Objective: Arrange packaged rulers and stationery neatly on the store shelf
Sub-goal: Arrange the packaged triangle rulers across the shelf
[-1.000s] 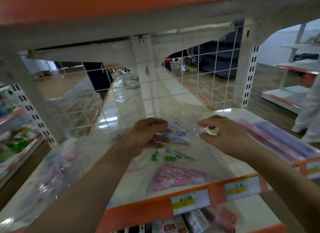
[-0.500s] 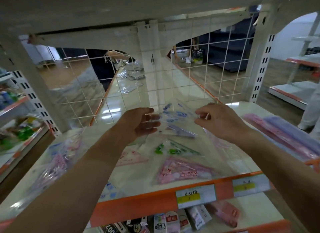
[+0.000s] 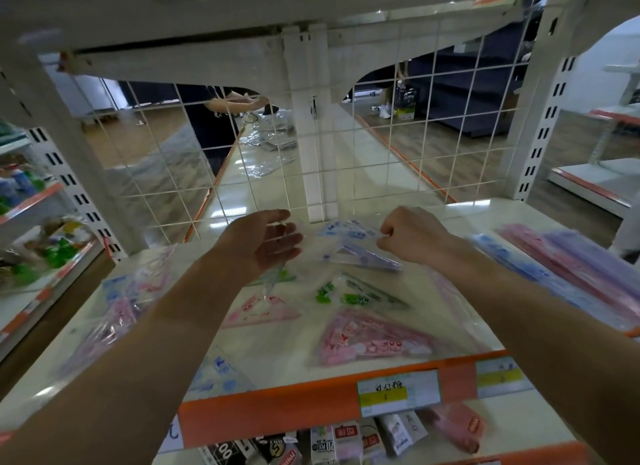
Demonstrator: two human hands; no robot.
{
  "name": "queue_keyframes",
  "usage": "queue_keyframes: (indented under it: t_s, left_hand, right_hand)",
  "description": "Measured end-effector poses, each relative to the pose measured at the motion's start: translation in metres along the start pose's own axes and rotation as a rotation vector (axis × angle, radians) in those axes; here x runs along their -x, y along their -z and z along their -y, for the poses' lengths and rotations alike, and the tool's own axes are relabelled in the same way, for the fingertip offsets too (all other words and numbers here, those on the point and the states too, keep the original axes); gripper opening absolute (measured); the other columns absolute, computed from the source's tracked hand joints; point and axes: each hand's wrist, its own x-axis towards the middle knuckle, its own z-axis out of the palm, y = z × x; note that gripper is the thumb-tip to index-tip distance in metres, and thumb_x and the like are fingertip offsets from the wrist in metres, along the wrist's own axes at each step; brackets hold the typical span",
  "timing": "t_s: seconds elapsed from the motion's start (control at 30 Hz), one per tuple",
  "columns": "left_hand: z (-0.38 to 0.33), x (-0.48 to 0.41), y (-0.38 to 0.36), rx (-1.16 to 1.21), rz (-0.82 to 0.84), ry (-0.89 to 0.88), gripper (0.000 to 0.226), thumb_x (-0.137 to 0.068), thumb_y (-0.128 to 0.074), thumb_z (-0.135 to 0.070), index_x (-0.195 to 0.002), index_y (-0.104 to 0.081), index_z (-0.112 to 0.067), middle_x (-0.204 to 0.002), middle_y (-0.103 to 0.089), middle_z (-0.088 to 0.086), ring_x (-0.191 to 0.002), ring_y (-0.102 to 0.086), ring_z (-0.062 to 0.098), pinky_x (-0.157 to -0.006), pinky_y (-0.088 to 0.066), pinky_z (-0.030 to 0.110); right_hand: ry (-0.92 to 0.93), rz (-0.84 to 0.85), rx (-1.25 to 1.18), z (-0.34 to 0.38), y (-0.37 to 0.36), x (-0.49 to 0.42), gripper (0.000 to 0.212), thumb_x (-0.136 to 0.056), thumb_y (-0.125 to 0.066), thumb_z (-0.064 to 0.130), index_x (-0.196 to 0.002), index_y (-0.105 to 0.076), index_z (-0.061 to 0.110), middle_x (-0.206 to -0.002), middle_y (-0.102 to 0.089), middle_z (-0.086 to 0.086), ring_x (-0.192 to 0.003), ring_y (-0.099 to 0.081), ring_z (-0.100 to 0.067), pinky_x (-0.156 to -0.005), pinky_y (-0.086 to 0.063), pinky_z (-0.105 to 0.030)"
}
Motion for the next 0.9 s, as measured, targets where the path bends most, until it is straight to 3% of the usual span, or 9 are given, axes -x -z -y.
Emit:
queue_keyframes:
  t_s: [0.1,0.2,0.33,0.53,0.63,0.7,0.8,0.9]
  left_hand:
    - [0.002,0.0,-0.003,0.006,0.002,0.002,0.008,-0.092,-0.056,-0.011,-0.096,-0.062,-0.007,-0.08,-0.061,0.009,-0.073,-0.064,0.022,-0.058,-0.059,0.036]
    - [0.003,-0.001,-0.001,0.013,-0.005,-0.006,0.009,-0.092,-0.057,-0.011,-0.097,-0.062,-0.007,-0.08,-0.061,0.009,-0.072,-0.064,0.022,-0.06,-0.059,0.036]
    - [0.003,-0.004,0.005,0.031,-0.026,-0.005,0.008,-0.092,-0.058,-0.012,-0.091,-0.064,-0.008,-0.075,-0.057,0.007,-0.07,-0.063,0.02,-0.059,-0.059,0.034]
    - [0.006,-0.011,0.01,0.051,-0.048,-0.021,0.005,-0.091,-0.06,-0.013,-0.093,-0.063,-0.01,-0.074,-0.059,0.006,-0.066,-0.062,0.017,-0.058,-0.059,0.03]
    - [0.005,-0.01,0.01,0.067,-0.024,-0.047,0.005,-0.091,-0.059,-0.013,-0.089,-0.062,-0.015,-0.084,-0.067,0.003,-0.07,-0.06,0.014,-0.062,-0.053,0.028]
    - [0.005,-0.008,0.006,0.126,0.003,-0.046,0.005,-0.091,-0.059,-0.011,-0.087,-0.062,-0.014,-0.084,-0.07,0.003,-0.07,-0.06,0.014,-0.063,-0.052,0.025]
    - [0.007,-0.004,-0.004,0.275,0.063,-0.019,0.003,-0.088,-0.062,-0.007,-0.087,-0.064,-0.009,-0.079,-0.072,0.007,-0.067,-0.065,0.016,-0.061,-0.057,0.023]
    - [0.011,-0.001,-0.012,0.325,0.104,-0.019,0.005,-0.088,-0.061,-0.003,-0.088,-0.065,-0.007,-0.081,-0.073,0.009,-0.065,-0.069,0.019,-0.064,-0.059,0.027]
  right_hand:
    - [-0.031,0.003,0.034,0.01,-0.006,-0.015,0.034,-0.084,-0.057,0.014,-0.057,-0.037,0.015,-0.062,-0.04,-0.002,-0.071,-0.046,-0.026,-0.051,-0.028,-0.026]
    - [-0.035,0.01,0.038,0.018,-0.013,-0.025,0.008,-0.086,-0.057,0.014,-0.079,-0.058,0.012,-0.081,-0.055,-0.006,-0.082,-0.055,-0.027,-0.066,-0.037,-0.027]
    - [-0.066,0.032,0.057,0.024,-0.016,-0.033,0.019,-0.086,-0.06,0.018,-0.103,-0.065,0.01,-0.101,-0.063,-0.011,-0.096,-0.06,-0.028,-0.071,-0.039,-0.027]
    - [-0.071,0.056,0.055,0.02,-0.012,-0.033,0.006,-0.084,-0.058,0.012,-0.089,-0.06,0.015,-0.09,-0.053,-0.007,-0.089,-0.054,-0.025,-0.07,-0.035,-0.026]
    - [-0.021,-0.008,-0.126,0.015,-0.008,-0.025,0.017,-0.088,-0.057,0.018,-0.094,-0.069,0.007,-0.098,-0.067,-0.008,-0.091,-0.061,-0.024,-0.069,-0.041,-0.028]
    - [0.061,-0.01,-0.372,0.021,-0.002,-0.012,0.024,-0.09,-0.054,0.019,-0.091,-0.07,0.001,-0.09,-0.07,-0.013,-0.077,-0.063,-0.021,-0.064,-0.045,-0.026]
    - [0.069,0.145,-0.76,0.036,0.009,0.015,0.021,-0.093,-0.056,0.021,-0.09,-0.071,0.008,-0.081,-0.07,-0.003,-0.069,-0.06,-0.009,-0.058,-0.048,-0.017]
    - [0.043,0.22,-0.895,0.037,0.013,0.026,0.014,-0.091,-0.06,0.022,-0.091,-0.071,0.014,-0.081,-0.073,0.0,-0.072,-0.063,-0.008,-0.062,-0.049,-0.02]
